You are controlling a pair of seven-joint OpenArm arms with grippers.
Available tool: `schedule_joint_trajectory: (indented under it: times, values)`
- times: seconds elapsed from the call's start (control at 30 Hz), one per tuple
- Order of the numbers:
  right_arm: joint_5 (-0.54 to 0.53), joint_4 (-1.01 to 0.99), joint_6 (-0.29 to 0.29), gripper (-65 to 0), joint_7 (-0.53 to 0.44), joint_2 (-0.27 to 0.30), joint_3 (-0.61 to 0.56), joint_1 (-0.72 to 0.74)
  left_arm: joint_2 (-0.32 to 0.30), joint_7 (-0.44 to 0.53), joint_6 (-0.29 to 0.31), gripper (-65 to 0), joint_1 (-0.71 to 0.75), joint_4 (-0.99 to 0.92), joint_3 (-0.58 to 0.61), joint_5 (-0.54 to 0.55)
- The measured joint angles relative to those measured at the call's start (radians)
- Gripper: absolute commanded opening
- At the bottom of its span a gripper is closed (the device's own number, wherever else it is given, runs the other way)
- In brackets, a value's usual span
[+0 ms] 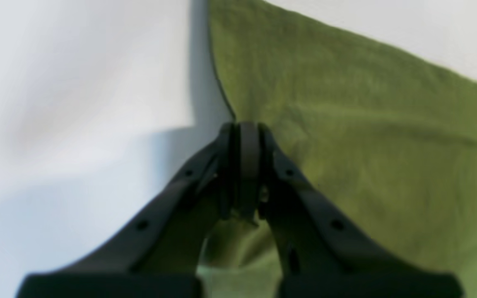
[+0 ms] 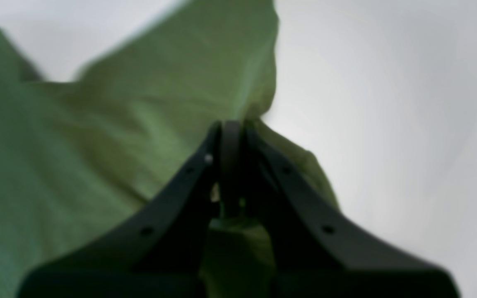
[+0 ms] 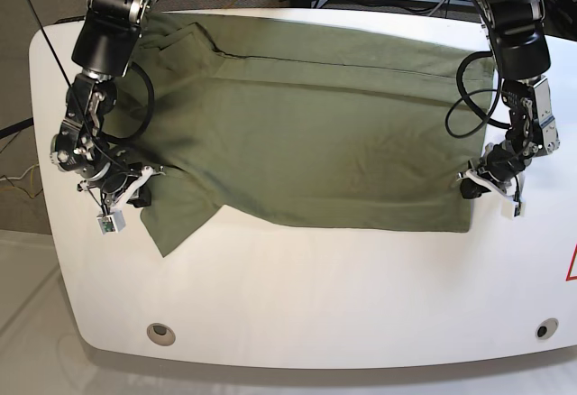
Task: Fold the T-shirt properly
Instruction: 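Lift the hem and fold it over the shirt toward the collar fold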
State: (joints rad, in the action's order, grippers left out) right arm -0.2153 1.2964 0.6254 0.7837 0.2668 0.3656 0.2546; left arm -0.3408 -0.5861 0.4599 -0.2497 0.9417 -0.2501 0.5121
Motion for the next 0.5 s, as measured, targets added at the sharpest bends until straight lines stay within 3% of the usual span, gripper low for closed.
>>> schedule_joint_trajectory:
  times: [0.2,0.5]
  values:
    - [0.005,0.064,0.003,-65.0,0.036,-0.005,-0.005,-0.034,-0.004,-0.008,0.004,-65.0,0.056,0.110,0.000,0.005]
    - [0.003,0.051,-0.007,-65.0,0.020,-0.018,-0.008,-0.034,-0.011,0.015,0.005,-65.0,0.061,0.078,0.009,0.003]
